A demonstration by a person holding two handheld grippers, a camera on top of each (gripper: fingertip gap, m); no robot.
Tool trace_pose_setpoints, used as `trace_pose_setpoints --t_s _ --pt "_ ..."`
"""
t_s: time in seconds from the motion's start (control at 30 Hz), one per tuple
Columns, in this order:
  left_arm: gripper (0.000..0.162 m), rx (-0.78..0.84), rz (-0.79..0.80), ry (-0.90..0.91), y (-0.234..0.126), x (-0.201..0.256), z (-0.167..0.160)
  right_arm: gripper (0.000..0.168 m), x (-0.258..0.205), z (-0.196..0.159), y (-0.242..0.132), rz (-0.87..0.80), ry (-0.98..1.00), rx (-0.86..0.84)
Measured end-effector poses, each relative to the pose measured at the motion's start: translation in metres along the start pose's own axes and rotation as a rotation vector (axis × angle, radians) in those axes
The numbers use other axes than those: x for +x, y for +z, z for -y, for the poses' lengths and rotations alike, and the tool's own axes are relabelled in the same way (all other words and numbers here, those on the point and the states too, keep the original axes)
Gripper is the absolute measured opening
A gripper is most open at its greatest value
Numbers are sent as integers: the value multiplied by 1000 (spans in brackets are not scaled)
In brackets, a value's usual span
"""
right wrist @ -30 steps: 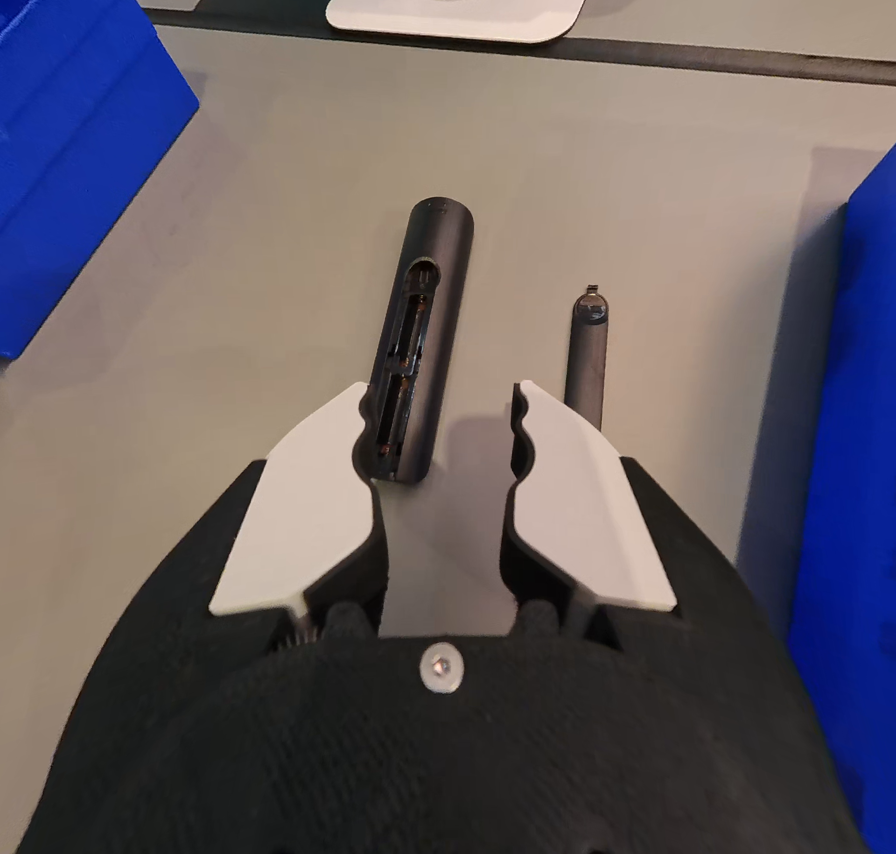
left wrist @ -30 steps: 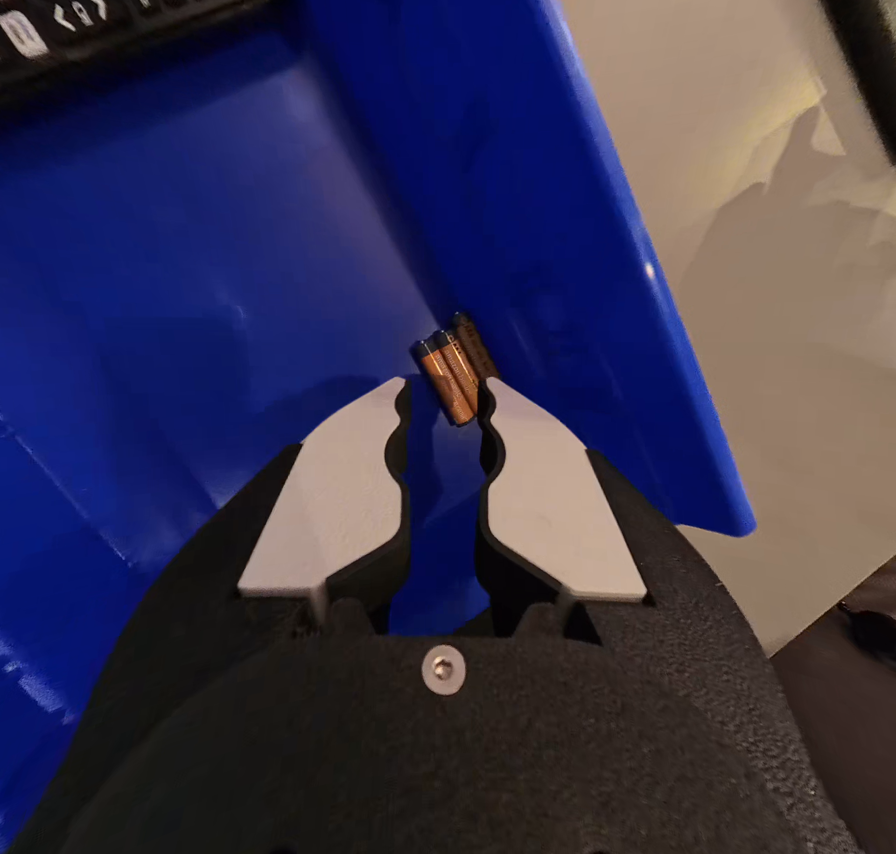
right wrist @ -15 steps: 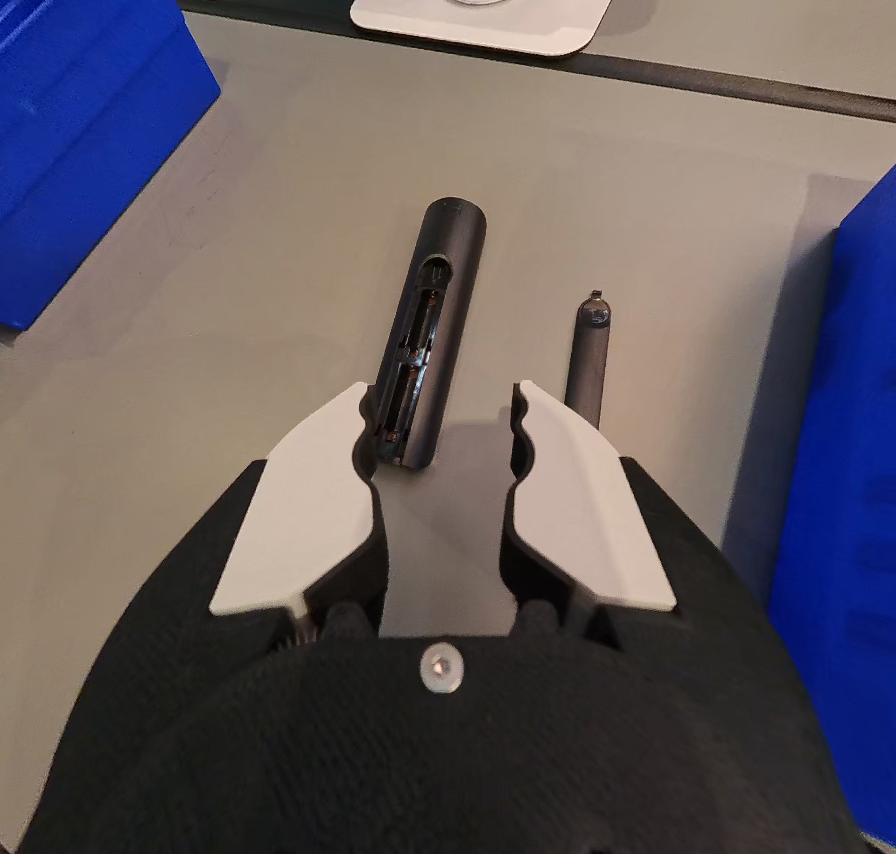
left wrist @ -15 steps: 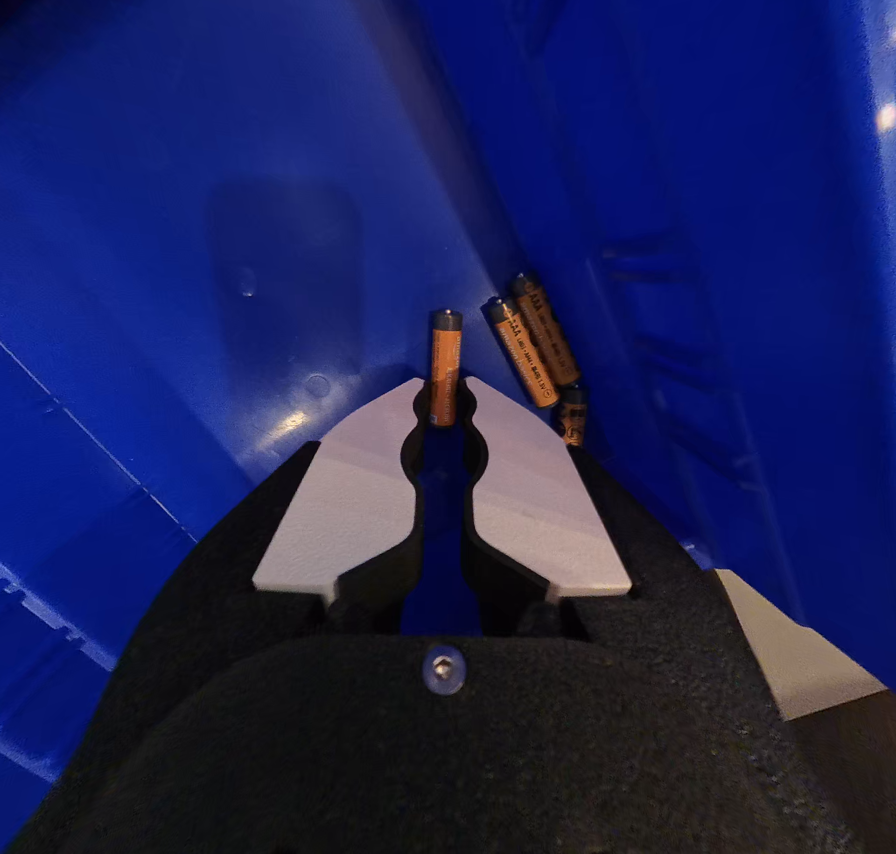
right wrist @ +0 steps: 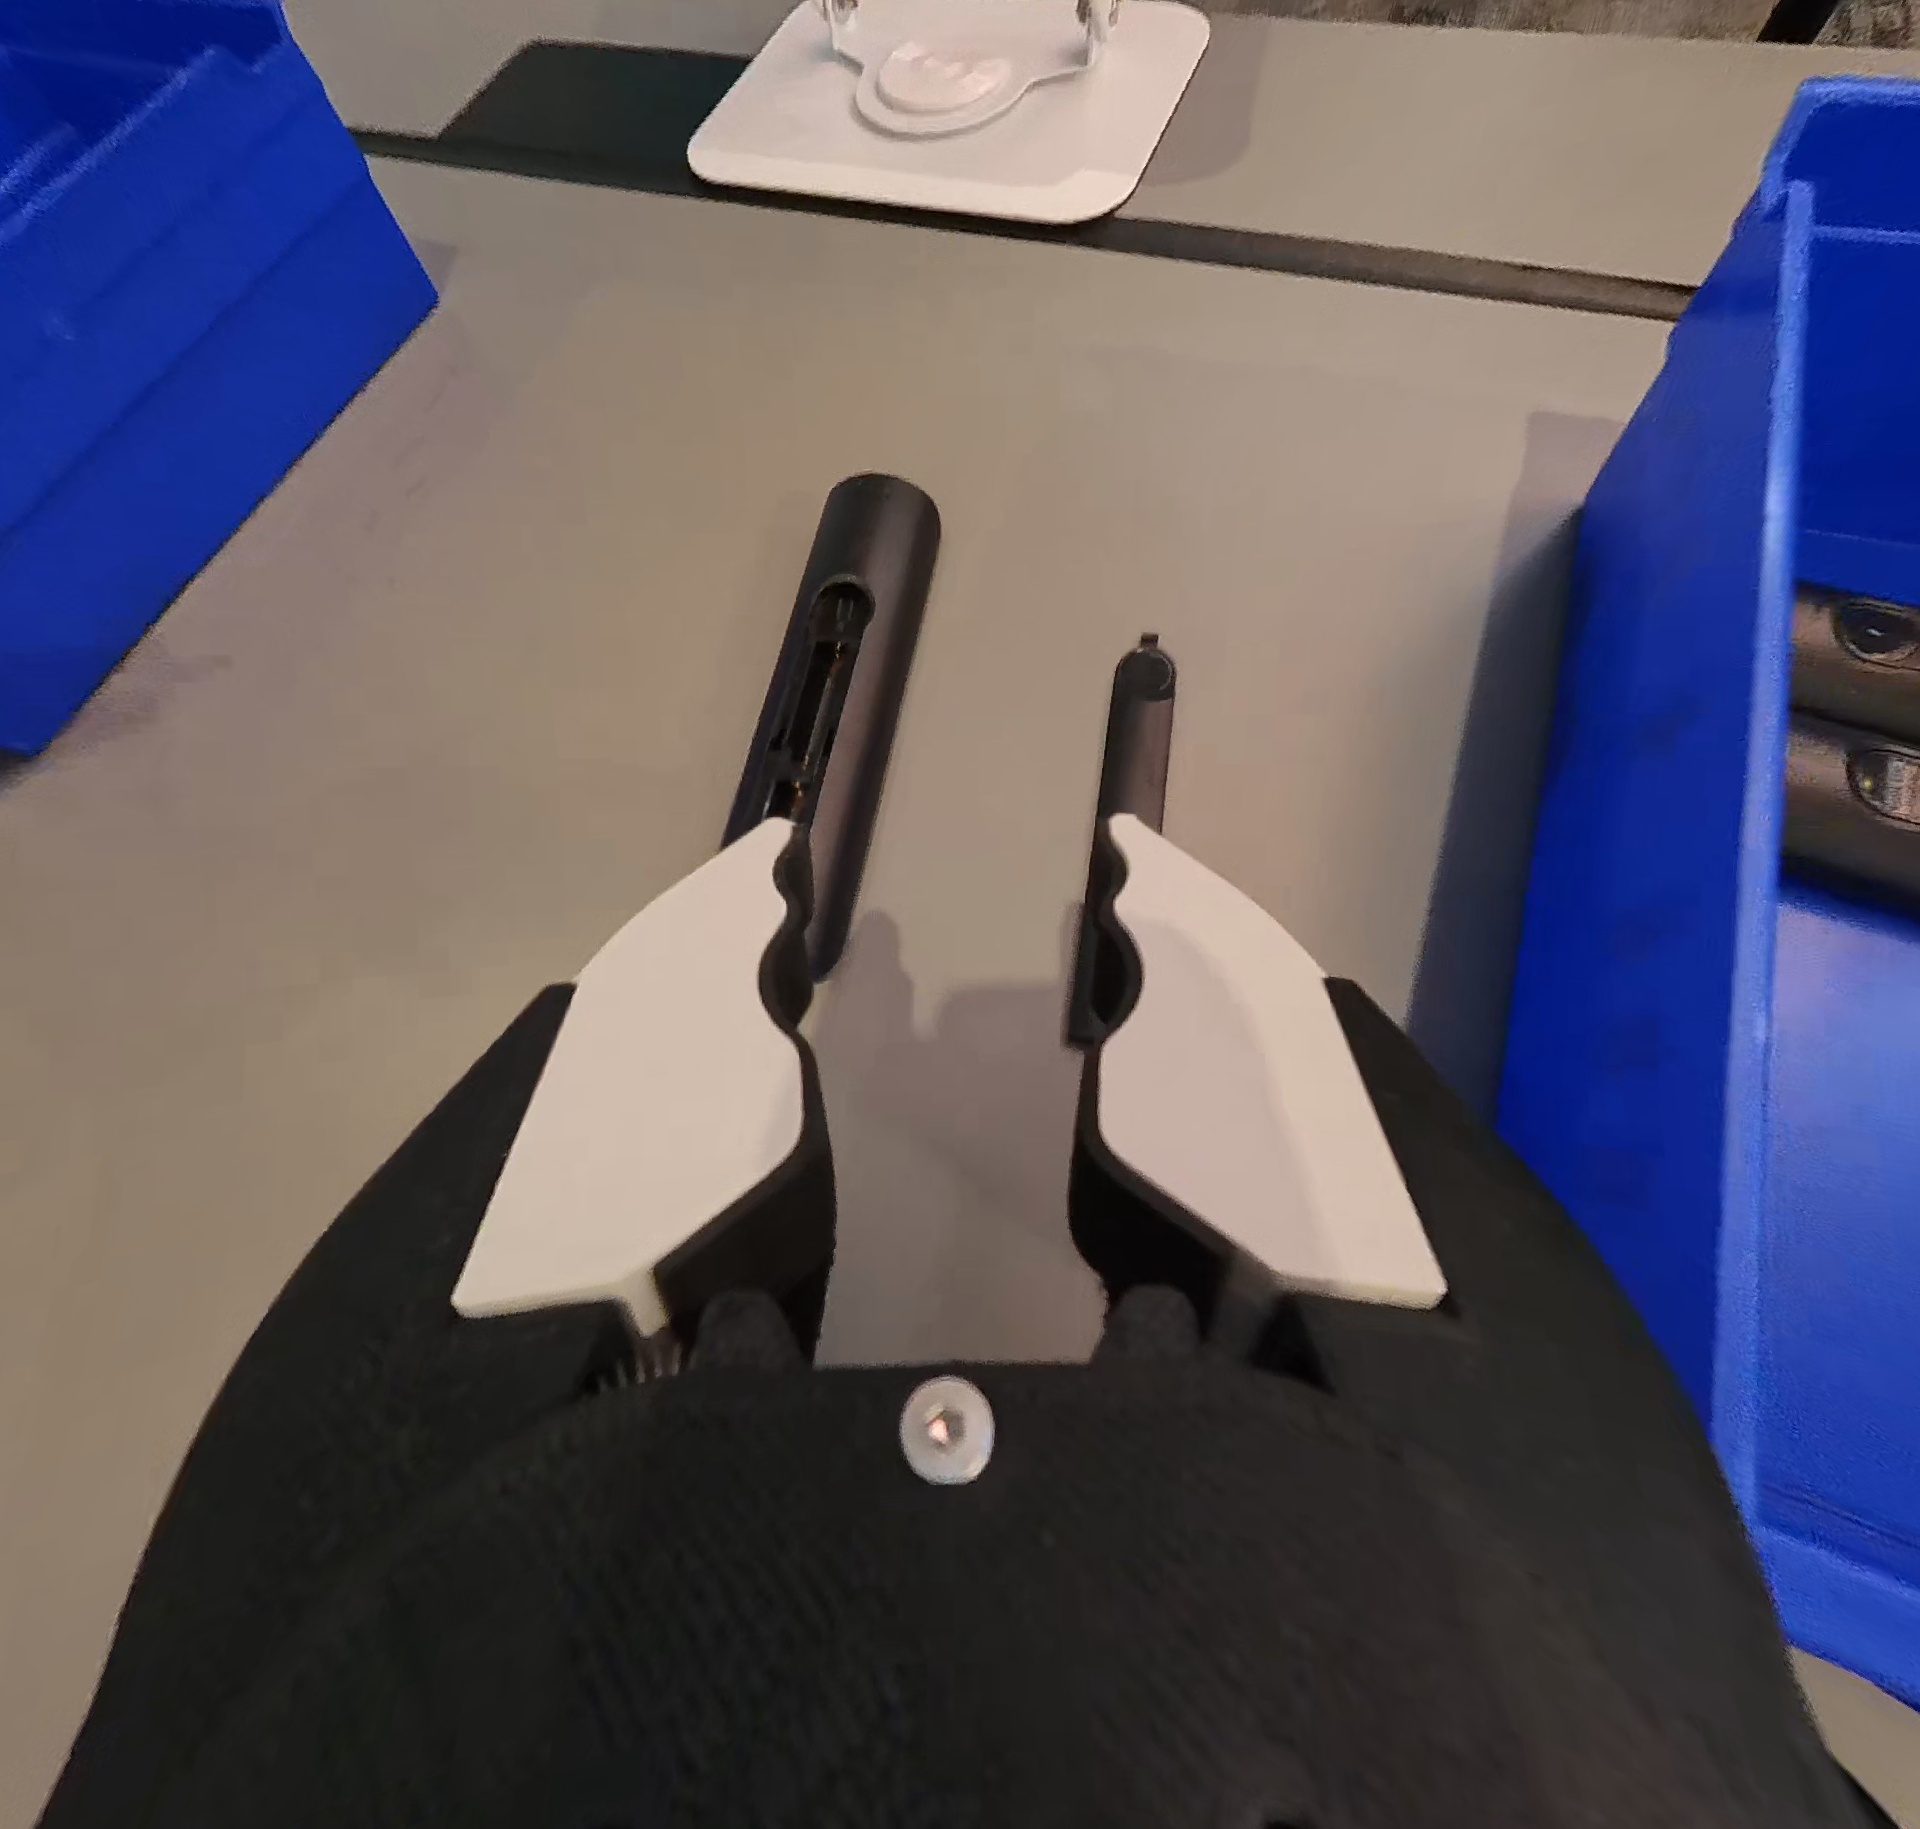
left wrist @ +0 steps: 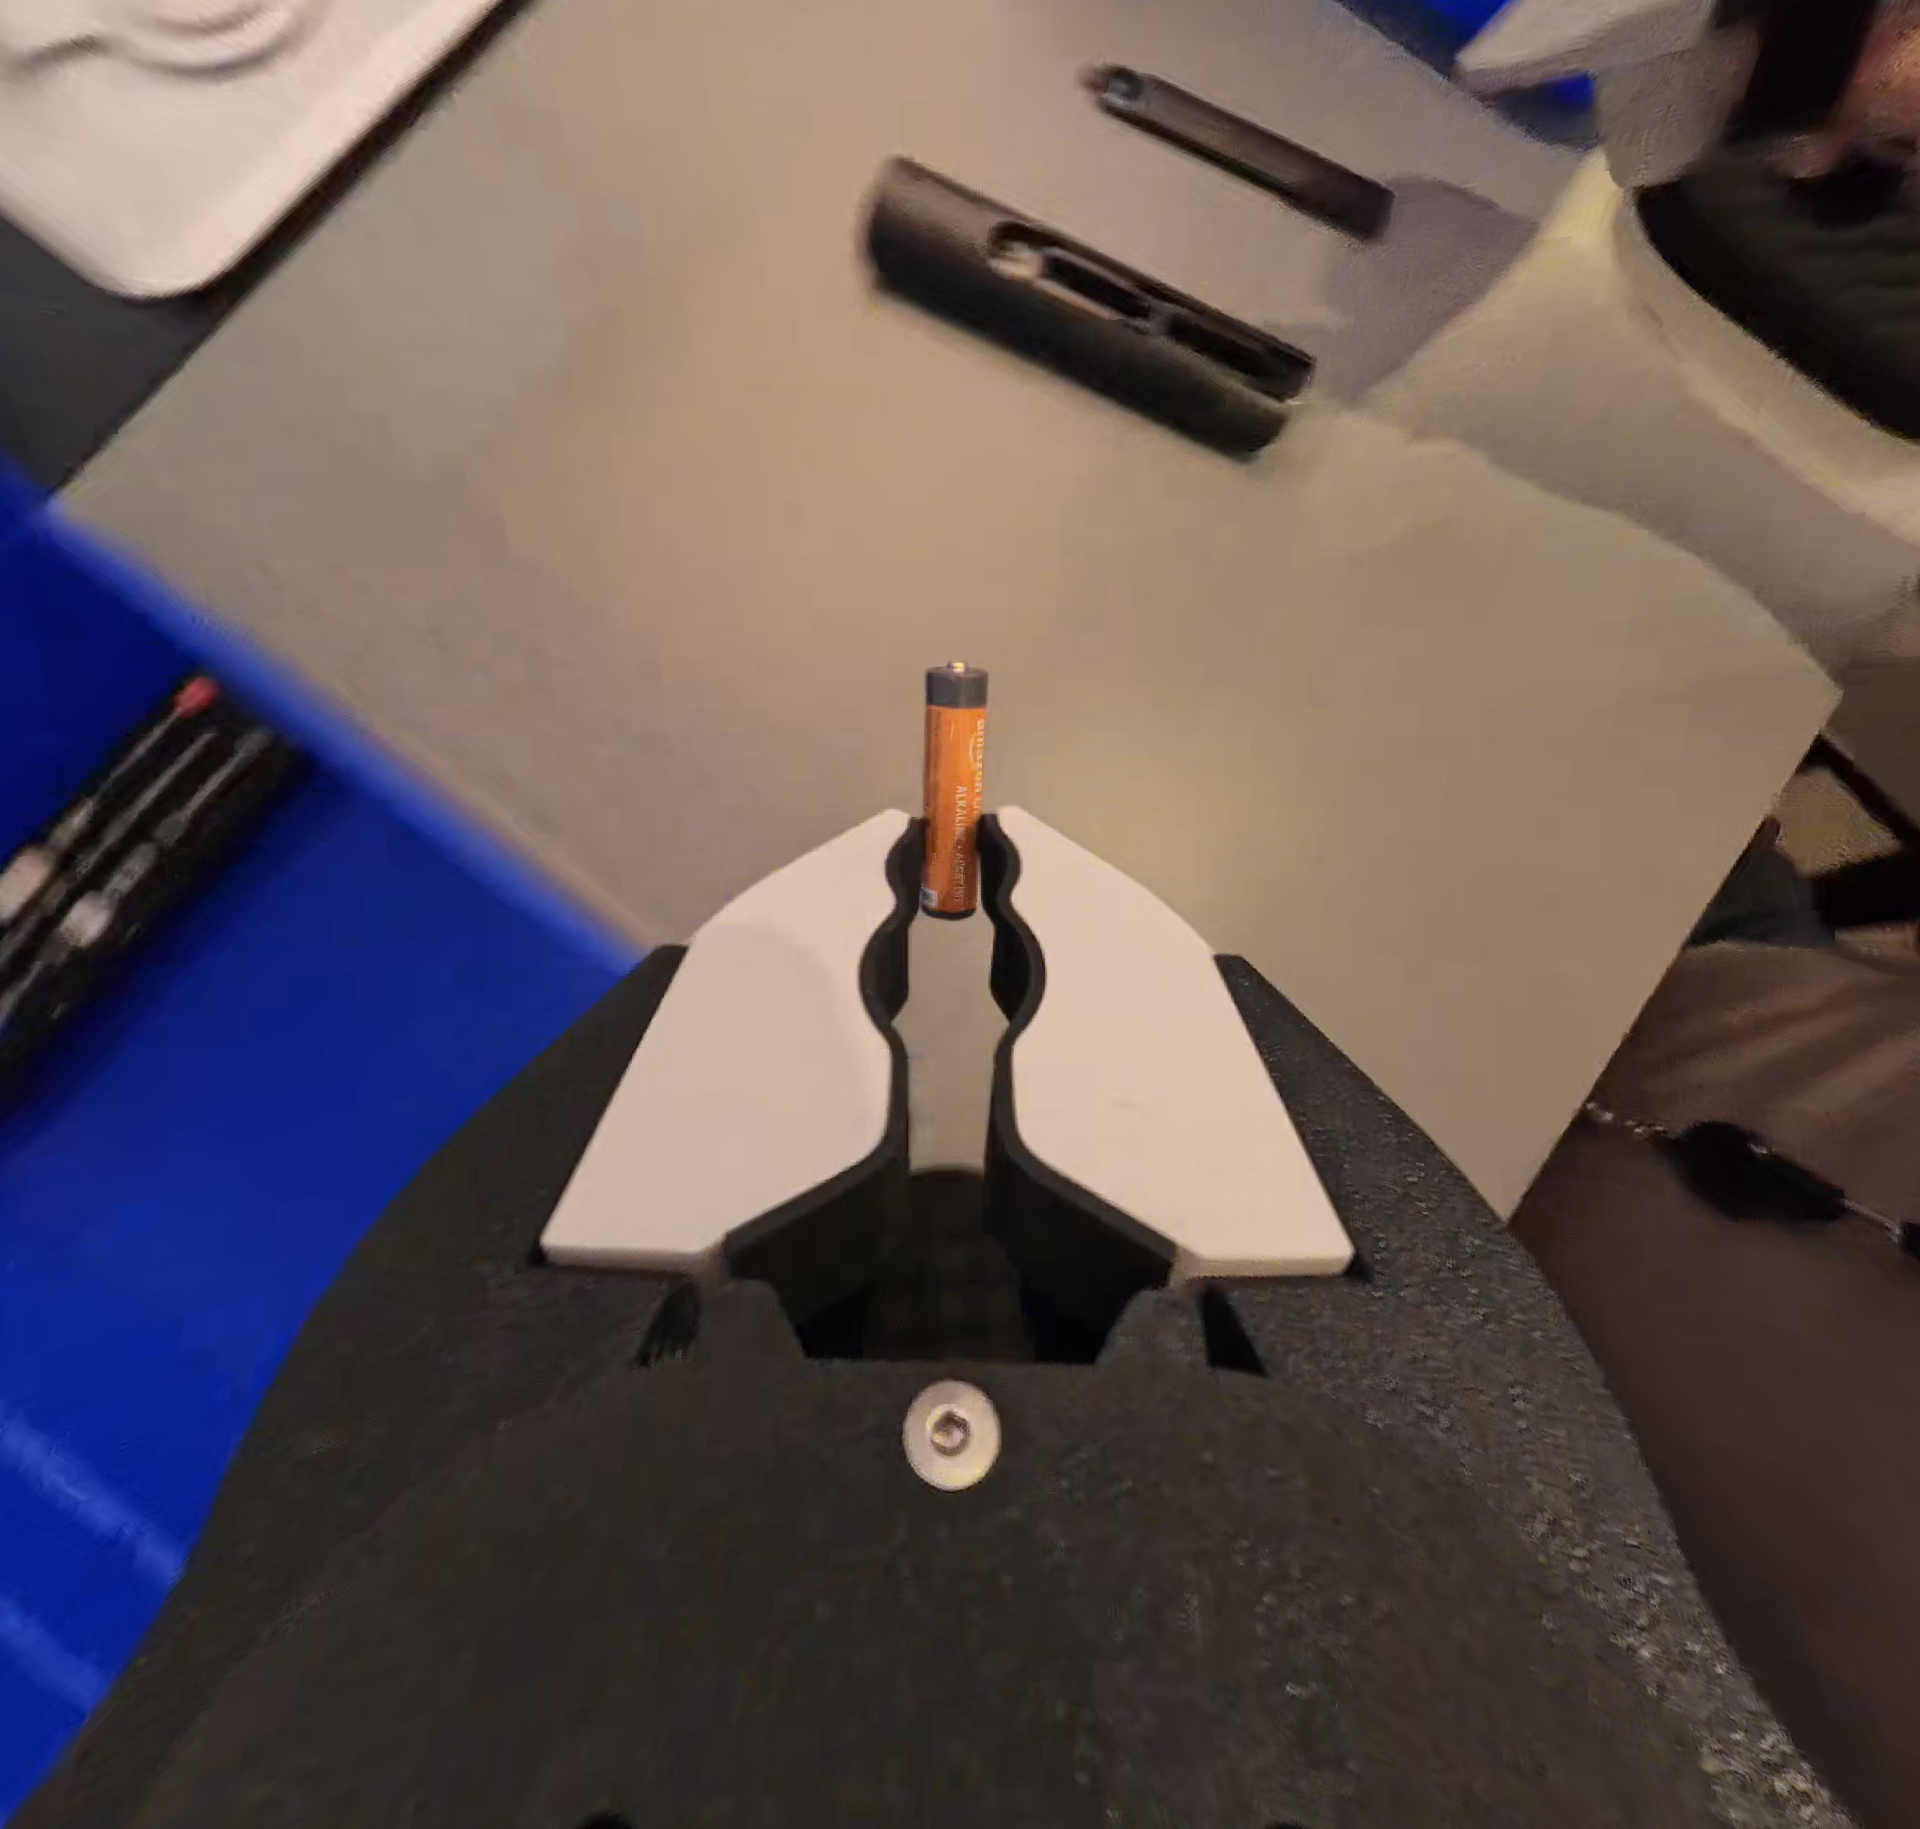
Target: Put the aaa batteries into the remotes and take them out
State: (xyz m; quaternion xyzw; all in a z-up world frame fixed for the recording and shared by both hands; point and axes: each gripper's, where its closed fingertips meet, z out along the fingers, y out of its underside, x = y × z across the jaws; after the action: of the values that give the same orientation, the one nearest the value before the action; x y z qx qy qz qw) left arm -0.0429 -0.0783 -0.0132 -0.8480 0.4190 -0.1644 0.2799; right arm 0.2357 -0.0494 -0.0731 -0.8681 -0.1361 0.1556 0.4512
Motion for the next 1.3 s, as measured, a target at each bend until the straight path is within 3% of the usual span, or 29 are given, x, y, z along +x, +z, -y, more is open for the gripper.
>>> trace_pose_setpoints --t_s 0.13,0.2,0.37,0.97,1.07,1.17,1.3 --pt "10 -144 50 128 94 14 9 52 -5 -1 -4 35 15 19" --pt "10 -178 -24 155 134 23 8 53 -5 -6 -6 29 -17 -2" --pt "10 -219 -96 301 173 33 6 52 -3 -18 -9 26 -60 -41" --pt "10 -291 -144 335 188 30 -6 52 4 -36 8 49 -51 -116" --pt "17 -258 -141 303 183 30 -2 52 2 -36 10 57 -51 -114" --pt "17 -170 -111 280 155 30 14 52 -3 -41 13 75 -58 -122" --pt "20 -38 6 229 75 25 30 52 -17 -46 18 127 -79 -139"
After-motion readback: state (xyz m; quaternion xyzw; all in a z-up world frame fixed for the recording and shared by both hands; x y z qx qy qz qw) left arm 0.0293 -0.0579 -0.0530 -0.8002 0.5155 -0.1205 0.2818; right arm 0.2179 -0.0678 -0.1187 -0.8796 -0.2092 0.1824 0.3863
